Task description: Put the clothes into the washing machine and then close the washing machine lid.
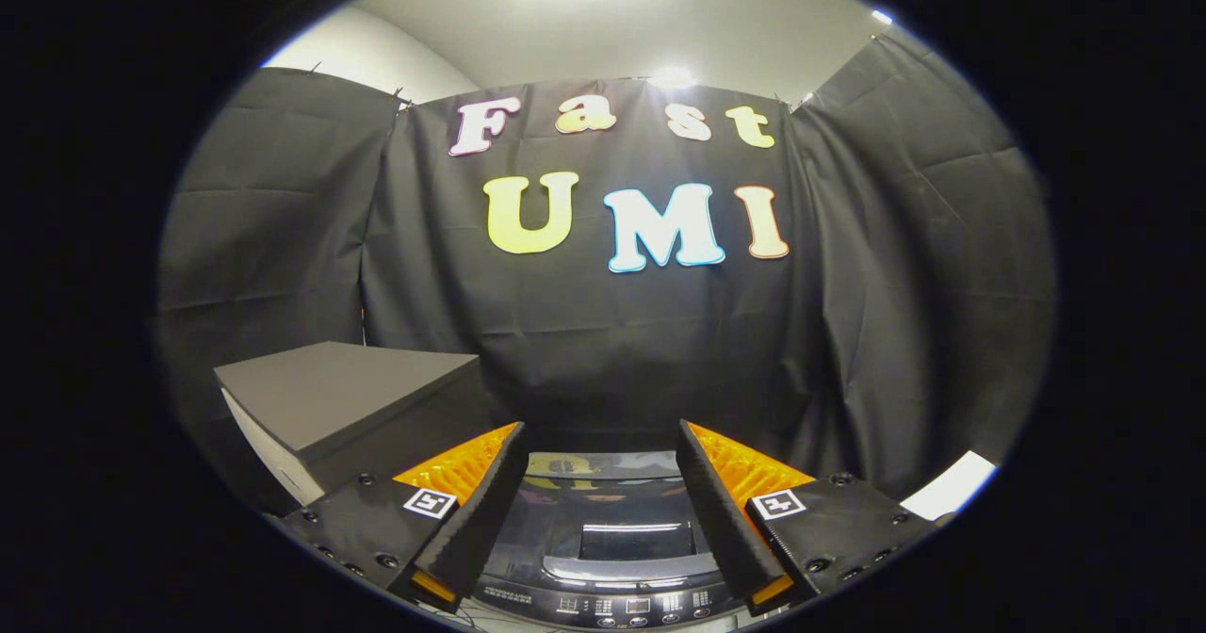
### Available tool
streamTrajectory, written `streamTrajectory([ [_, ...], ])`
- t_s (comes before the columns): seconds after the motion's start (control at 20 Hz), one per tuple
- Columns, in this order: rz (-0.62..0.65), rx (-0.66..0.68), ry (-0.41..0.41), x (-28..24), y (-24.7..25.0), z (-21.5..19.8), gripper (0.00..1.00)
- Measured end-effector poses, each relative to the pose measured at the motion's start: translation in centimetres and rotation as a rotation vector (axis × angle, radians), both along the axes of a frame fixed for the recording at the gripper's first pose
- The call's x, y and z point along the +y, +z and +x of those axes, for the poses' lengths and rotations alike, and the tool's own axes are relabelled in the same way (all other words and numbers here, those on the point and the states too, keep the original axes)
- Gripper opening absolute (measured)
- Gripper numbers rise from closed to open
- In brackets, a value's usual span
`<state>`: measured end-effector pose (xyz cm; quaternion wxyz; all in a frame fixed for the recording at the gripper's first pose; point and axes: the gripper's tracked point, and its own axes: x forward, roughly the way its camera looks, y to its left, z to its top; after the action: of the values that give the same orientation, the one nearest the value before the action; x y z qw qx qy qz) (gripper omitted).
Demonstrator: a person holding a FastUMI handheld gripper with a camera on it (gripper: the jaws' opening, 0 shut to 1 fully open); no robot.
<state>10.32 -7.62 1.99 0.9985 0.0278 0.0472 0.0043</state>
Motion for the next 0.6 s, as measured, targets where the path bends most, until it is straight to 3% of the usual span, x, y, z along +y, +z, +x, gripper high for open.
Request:
streamTrajectory([
  [0.6,-0.029,-0.036,-0.030,1.7,3.7,-10.0,0.98],
])
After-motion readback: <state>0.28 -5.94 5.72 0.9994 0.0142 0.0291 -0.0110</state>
